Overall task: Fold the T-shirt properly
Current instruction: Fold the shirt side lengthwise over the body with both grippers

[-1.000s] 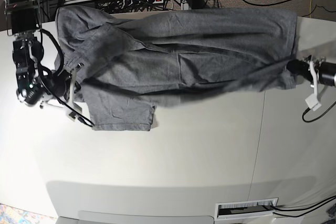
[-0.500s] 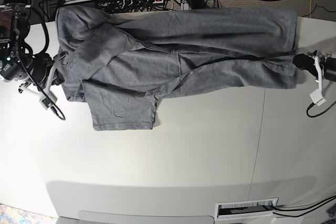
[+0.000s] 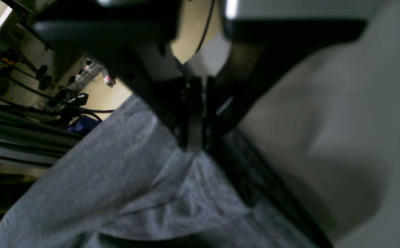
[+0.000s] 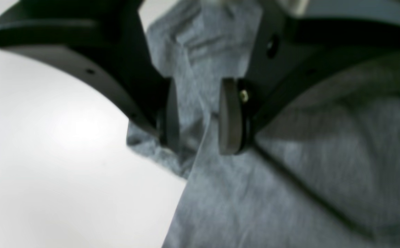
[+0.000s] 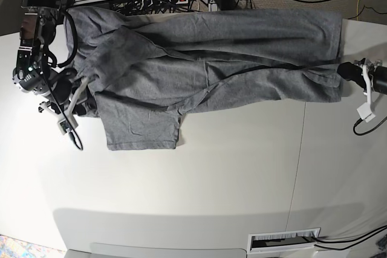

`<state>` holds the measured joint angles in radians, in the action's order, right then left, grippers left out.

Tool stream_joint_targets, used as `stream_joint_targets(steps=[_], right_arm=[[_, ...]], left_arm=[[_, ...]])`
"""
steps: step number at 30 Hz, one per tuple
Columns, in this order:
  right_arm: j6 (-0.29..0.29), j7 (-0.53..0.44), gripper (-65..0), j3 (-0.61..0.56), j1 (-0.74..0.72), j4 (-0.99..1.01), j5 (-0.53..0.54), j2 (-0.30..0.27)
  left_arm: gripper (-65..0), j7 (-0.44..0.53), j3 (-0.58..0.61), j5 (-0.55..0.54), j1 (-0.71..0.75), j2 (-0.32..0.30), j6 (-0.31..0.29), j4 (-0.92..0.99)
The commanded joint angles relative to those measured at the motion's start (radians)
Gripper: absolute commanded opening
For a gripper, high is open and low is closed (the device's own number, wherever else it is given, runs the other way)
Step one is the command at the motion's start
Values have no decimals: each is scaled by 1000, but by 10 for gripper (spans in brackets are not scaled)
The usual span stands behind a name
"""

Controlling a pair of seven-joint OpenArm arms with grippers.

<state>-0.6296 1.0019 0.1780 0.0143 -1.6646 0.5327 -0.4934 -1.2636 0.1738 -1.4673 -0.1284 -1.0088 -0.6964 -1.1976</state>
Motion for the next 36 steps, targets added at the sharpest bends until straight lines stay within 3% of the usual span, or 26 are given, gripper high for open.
stream_joint_targets(steps=[1, 17, 19, 22, 36], right_arm=[[-2, -30, -444, 10, -27, 2, 8, -9], [-1, -144, -446, -236, -133, 253, -105, 3], [-1, -132, -485, -238, -133, 253, -104, 3], [-1, -90, -650, -236, -134, 245, -103, 3], [2, 118, -650, -235, -118, -24, -27, -43]], left_arm=[[-650, 8, -13, -16, -16, -33, -2, -7], [-650, 8, -13, -16, -16, -33, -2, -7], [-650, 8, -13, -16, -16, -33, -2, -7], [-650, 8, -13, -16, -16, -33, -2, -7], [-650, -14, -13, -16, -16, -33, -2, -10]])
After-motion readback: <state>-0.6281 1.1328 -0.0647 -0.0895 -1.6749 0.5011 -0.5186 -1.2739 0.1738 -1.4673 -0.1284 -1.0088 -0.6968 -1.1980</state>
